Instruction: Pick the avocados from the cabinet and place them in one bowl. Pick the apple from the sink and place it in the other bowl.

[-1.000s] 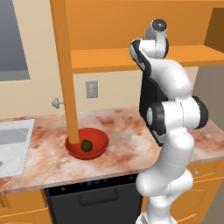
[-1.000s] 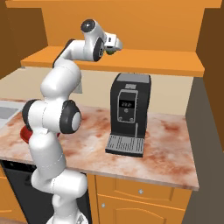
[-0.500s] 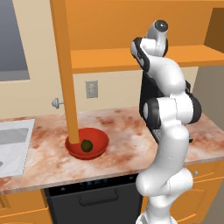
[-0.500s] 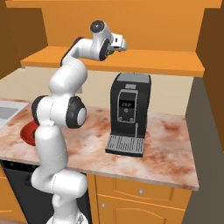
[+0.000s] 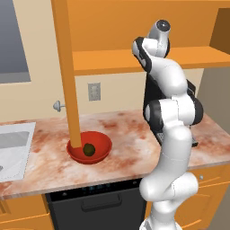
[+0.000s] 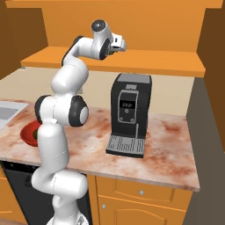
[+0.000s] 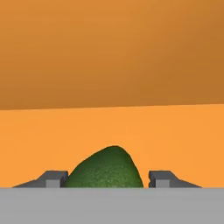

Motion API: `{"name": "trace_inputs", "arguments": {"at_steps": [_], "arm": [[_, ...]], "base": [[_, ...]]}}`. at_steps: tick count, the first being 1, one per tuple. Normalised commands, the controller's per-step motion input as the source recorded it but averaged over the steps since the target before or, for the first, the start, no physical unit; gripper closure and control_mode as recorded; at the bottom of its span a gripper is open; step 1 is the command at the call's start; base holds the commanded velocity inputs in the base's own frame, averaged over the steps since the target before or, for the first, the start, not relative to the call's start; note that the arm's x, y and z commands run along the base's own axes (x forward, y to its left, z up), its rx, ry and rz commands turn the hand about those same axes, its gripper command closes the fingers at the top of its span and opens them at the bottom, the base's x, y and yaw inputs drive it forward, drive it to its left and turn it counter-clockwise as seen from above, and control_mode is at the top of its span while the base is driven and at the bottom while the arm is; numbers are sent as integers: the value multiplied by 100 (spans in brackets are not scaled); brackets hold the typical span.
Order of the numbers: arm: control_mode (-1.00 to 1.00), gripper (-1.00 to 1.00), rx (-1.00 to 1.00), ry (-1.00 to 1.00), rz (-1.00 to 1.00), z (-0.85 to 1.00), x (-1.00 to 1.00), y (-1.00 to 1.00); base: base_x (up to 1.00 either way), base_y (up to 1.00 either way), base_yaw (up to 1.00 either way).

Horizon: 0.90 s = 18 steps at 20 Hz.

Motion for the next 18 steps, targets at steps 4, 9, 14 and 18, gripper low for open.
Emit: {"name": "trace_inputs", "arguments": {"at_steps": [4,9,14,18], "arm": [[-100,100,4,0,-1,-21,0,5],[-100,100,3,-2,0,-8,0,4],[-100,100,0,-1,-5,-1,-12,1],[-100,100,0,-6,-13,0,-31,11]], "base": [[0,0,0],[0,0,0],[0,0,0],[0,0,0]]}}
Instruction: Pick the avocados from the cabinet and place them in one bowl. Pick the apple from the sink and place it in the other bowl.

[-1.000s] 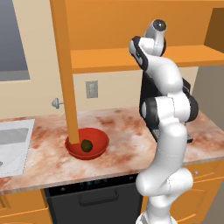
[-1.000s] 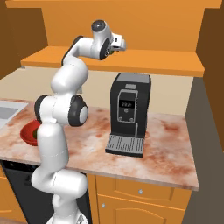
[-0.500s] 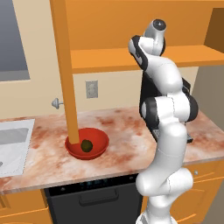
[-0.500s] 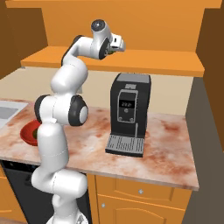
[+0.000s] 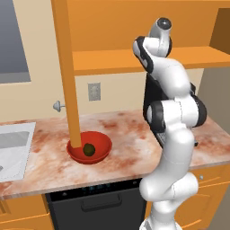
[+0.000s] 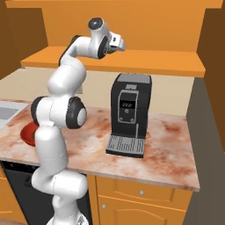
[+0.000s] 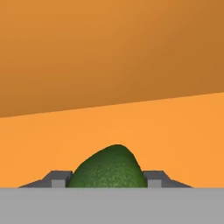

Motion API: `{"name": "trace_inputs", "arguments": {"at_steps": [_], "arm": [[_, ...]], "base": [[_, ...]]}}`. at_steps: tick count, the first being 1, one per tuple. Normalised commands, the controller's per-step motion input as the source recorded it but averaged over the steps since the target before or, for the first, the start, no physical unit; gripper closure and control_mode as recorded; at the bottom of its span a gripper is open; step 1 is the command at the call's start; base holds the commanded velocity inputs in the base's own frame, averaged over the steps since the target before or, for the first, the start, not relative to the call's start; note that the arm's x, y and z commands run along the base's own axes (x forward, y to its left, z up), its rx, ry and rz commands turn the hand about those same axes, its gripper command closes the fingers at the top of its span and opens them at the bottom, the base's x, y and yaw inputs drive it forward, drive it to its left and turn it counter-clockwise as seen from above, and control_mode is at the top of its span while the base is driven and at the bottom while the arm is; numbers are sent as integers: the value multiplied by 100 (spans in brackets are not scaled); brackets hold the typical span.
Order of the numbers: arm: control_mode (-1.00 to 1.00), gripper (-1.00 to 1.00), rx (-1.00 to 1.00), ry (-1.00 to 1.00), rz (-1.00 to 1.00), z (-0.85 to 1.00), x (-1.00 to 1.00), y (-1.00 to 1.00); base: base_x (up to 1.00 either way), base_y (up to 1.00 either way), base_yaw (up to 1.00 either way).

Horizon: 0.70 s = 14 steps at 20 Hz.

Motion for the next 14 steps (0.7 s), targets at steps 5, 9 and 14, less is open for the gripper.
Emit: {"name": "trace_inputs", "arguments": {"at_steps": [5,9,14], "arm": [[-100,100,0,-4,-16,0,-35,23],[-100,100,0,-3,-13,0,-48,16],[-100,100,0,-2,-8,0,-81,3]], "base": [[0,0,0],[0,0,0],[0,0,0]]}}
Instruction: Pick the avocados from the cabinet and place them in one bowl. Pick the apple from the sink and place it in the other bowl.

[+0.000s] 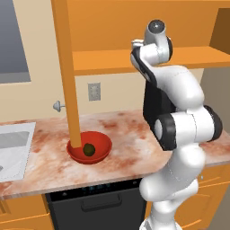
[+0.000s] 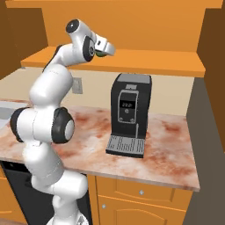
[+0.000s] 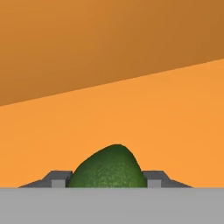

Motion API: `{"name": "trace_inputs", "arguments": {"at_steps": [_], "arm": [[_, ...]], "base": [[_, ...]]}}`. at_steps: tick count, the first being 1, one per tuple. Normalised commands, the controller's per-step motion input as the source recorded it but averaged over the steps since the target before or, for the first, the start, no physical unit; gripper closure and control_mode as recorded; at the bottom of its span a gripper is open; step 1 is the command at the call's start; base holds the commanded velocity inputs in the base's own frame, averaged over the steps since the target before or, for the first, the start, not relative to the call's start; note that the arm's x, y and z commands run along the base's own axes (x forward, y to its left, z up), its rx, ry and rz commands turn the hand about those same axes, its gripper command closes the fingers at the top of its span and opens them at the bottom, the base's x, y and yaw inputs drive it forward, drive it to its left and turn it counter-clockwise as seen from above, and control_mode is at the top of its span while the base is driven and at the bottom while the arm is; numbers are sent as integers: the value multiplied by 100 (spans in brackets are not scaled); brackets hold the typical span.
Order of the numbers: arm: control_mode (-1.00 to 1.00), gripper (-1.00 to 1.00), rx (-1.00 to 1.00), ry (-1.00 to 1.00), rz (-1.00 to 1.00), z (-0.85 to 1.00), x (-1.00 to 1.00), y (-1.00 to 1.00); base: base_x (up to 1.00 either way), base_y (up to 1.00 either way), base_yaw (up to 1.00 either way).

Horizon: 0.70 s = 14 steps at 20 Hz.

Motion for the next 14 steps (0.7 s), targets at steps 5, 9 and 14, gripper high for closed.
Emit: {"name": "trace_inputs", "arguments": {"at_steps": [5,9,14], "arm": [[-100,100,0,0,-7,11,-86,11],[-100,100,4,0,-7,39,-51,13],[-100,100,13,2,-1,37,-74,20]], "base": [[0,0,0],[0,0,0],[0,0,0]]}}
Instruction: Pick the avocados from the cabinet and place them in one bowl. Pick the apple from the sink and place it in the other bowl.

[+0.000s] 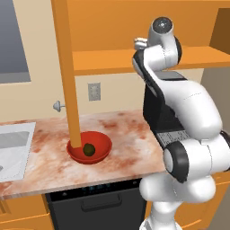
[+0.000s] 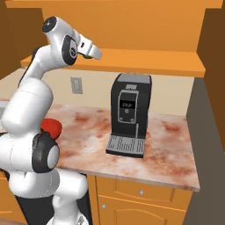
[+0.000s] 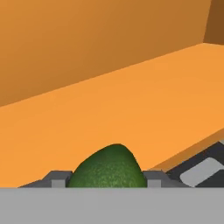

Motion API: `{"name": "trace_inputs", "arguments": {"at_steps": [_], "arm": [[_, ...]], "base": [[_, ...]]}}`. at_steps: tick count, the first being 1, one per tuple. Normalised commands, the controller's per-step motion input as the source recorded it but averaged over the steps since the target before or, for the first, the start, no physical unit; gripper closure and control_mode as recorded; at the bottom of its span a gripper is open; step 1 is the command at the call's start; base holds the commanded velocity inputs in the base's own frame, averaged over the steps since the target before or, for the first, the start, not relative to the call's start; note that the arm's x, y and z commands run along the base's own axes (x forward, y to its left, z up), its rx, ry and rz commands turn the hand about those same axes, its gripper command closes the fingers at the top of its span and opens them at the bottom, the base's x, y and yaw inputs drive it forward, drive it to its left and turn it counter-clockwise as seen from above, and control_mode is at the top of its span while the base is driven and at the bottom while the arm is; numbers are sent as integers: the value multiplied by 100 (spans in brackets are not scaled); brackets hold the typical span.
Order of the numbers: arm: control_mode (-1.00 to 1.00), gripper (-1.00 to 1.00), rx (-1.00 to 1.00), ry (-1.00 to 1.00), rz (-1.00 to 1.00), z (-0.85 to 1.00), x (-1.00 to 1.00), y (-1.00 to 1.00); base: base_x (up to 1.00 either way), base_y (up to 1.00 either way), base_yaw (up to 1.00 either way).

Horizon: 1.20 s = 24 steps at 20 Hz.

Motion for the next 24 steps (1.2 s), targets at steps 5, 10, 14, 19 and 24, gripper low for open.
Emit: {"name": "trace_inputs", "arguments": {"at_steps": [5,10,14,19,24], "arm": [[-100,100,17,1,10,-3,-77,10],[-100,100,4,-2,11,-13,-96,31],[-100,100,0,-1,17,-10,-98,33],[-100,100,0,3,21,0,-86,26],[-100,100,0,9,23,-4,-71,29]], "base": [[0,0,0],[0,0,0],[0,0,0],[0,0,0],[0,0,0]]}}
